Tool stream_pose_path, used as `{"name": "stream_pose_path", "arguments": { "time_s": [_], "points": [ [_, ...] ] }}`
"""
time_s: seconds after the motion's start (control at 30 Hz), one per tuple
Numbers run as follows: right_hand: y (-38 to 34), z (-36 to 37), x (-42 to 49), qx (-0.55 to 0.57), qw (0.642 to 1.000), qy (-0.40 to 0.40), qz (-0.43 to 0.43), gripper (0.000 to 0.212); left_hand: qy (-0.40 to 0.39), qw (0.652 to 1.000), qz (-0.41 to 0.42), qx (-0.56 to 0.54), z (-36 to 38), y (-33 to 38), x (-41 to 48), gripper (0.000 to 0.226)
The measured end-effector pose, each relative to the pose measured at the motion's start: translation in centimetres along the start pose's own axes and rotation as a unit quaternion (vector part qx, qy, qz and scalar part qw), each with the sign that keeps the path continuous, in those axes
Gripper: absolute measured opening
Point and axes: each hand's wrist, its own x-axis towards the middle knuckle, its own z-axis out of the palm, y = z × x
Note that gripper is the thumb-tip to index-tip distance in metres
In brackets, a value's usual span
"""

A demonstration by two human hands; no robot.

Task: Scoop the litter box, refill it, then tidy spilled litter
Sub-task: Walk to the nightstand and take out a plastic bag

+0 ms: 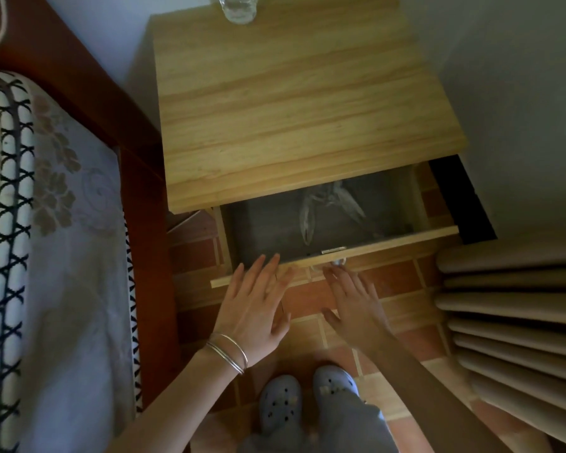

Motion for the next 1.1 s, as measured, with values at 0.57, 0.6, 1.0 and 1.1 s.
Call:
{"name": "stream_pose_path", "arguments": {
  "time_s": [0.57,0.6,1.0,1.1],
  "points": [
    [5.3,-9.2,6.6,0.073,0.996,-0.002,0.053,0.046,0.028,0.999,-0.031,0.003,-5.7,-0.4,6.4,0.067],
    [5.4,-8.8,7.5,0.066,0.995,-0.028,0.064,0.048,0.020,0.999,-0.041,-0.002,-5.8,-0.5,7.2,0.066],
    [6.9,-4.9,14.4,0.054,0.965,-0.220,0.132,0.063,0.078,0.997,-0.013,-0.019,-5.7,-0.4,10.6,0.069],
    [6.5,-4.3,14.8,0.061,0.959,-0.233,0.147,0.056,0.062,0.998,0.001,-0.013,-5.2,-1.0,10.5,0.070]
  ]
}}
